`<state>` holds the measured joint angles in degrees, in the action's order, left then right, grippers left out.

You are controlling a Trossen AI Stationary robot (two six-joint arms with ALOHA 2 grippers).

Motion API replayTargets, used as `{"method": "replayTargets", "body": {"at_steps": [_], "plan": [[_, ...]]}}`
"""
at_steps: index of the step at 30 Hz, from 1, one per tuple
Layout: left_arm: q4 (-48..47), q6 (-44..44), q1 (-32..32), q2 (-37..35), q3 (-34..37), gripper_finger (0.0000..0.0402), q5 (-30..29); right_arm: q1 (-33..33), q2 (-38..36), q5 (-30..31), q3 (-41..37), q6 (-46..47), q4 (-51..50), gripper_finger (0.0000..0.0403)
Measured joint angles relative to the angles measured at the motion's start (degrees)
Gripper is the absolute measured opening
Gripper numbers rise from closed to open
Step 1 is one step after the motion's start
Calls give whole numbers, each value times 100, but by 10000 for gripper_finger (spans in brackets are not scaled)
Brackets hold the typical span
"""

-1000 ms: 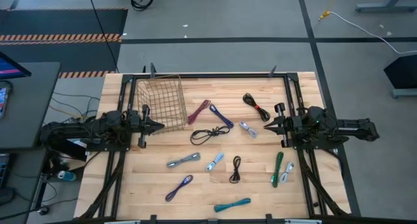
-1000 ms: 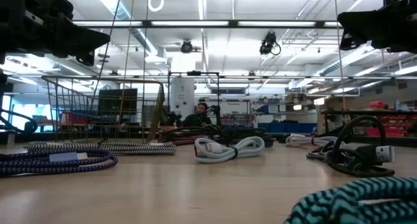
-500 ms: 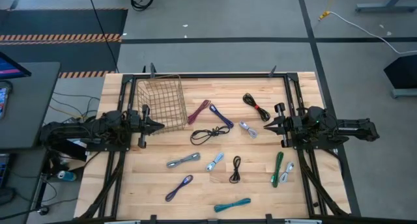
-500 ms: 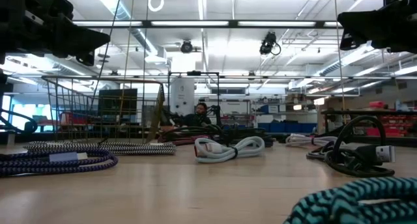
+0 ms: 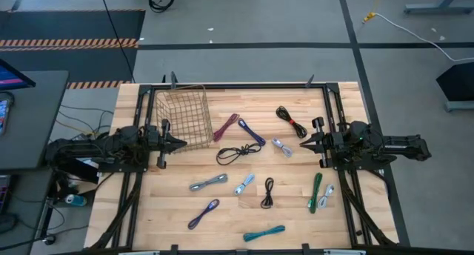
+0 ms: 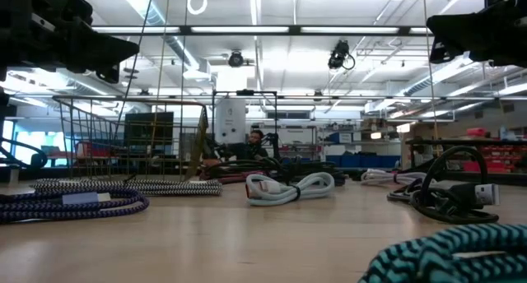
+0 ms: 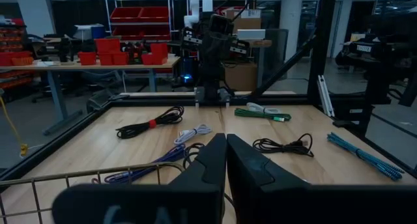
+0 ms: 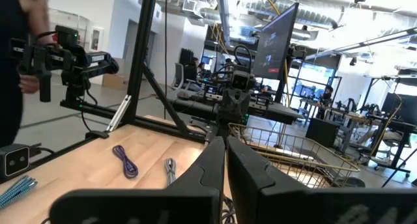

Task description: Pick and place USB-C Cables

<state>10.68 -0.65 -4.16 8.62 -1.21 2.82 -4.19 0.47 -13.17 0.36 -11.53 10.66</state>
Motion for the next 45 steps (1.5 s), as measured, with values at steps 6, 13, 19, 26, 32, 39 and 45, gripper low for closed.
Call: {"method": "replayTargets", "body": {"at_steps": [6, 13, 19, 26, 32, 39, 45], "plan": [[0, -2, 1, 0, 0, 20, 0, 0, 0, 0, 0, -2, 0, 25], [4, -616, -16, -2, 0, 20, -4, 0, -2, 0, 2, -2, 0, 25], [4, -574, -16, 0, 2, 20, -6, 0, -1, 0, 1, -2, 0, 25], [155, -598, -16, -2, 0, 20, -71, 0, 0, 16, 0, -2, 62, 25], [232, -599, -16, 0, 0, 20, -82, 0, -2, 68, 1, 666, 738, 25], [235, -250, -16, 0, 0, 20, -79, 2, -2, 45, 1, 1237, 2100, 25], [785, 1540, -16, 0, 0, 20, -82, 2, -2, 44, 0, 2186, 3296, 25]]}}
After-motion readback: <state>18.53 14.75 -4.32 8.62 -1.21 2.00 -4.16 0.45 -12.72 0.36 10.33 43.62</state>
